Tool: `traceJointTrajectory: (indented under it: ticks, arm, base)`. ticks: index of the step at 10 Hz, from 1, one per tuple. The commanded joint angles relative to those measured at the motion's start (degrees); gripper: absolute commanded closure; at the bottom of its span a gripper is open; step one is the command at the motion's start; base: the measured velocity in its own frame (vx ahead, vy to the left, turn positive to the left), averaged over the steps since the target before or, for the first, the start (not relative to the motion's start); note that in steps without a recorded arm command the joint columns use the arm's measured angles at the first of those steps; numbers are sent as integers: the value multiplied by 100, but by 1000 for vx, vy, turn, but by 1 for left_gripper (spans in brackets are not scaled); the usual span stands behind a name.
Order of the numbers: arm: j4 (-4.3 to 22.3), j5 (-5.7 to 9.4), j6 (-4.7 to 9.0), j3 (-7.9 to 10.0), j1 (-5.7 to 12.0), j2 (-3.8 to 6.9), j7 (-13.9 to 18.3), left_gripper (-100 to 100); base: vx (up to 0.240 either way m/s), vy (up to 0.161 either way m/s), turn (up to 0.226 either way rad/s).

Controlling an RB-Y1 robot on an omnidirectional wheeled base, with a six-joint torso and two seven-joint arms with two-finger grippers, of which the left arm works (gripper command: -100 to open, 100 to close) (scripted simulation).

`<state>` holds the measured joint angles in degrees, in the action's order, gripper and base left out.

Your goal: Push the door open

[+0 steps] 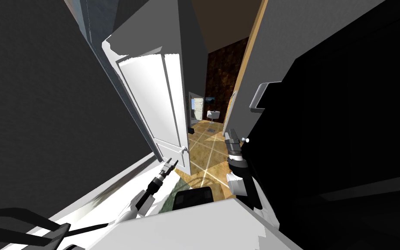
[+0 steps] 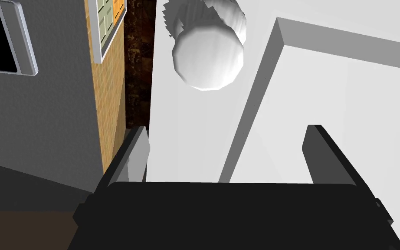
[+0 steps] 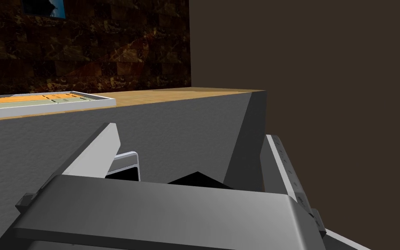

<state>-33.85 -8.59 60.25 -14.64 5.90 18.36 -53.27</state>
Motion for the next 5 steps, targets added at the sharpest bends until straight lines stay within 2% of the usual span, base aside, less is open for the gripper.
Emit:
traceJointTrajectory:
  ticks: [1,5]
  arm:
    - [-49,-30,9,0,-48,54,-170,-100]
    - [-23,-167,156,11,-150,282,-690,-100]
  base:
    - [-32,-38,22]
    - [-34,-39,36]
